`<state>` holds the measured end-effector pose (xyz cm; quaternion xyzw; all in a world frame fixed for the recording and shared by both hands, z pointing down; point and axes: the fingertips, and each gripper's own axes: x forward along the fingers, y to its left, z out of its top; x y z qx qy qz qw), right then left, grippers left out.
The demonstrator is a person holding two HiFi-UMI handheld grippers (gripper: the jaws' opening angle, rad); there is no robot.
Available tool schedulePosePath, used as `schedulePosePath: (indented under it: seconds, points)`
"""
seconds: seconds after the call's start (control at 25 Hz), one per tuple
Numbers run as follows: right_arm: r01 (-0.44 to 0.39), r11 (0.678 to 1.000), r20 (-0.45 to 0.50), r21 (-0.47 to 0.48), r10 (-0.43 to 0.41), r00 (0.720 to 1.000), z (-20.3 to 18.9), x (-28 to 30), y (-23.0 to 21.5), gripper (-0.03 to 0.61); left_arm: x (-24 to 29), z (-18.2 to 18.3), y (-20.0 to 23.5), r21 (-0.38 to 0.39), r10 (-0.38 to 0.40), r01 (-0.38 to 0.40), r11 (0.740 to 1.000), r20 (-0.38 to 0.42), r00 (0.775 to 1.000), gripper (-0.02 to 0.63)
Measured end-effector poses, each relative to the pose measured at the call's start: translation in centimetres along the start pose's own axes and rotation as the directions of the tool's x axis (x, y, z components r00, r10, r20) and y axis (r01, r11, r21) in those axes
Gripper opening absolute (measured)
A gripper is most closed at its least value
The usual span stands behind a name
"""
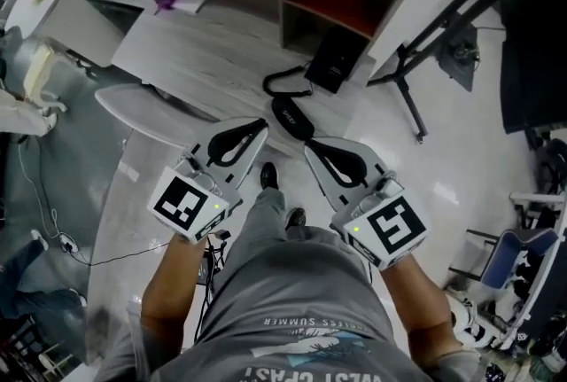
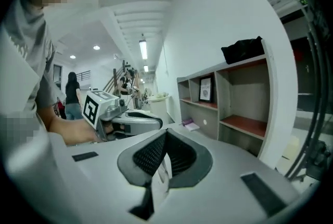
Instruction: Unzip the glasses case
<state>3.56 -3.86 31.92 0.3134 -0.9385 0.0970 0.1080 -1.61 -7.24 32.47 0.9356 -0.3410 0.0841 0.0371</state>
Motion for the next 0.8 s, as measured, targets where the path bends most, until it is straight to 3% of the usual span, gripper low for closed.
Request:
schedulePosePath:
  seconds: [0.28,0.8]
  points:
    - [0.045,0.999,0.044,0.013,-0.046,0.998,2.2,-4.6,1.4,0.008,-3.7,4.4,-2.9,0.077,0.067,-0.074,0.994,0.093,0.993,0.013]
    - [0.091,0.996,0.061,0.022,-0.093,0.994,2.1,-9.2,4.2,0.008,-8.4,5.6,-6.7,0.114,0.088,-0.102,0.988,0.125,0.988,0.013]
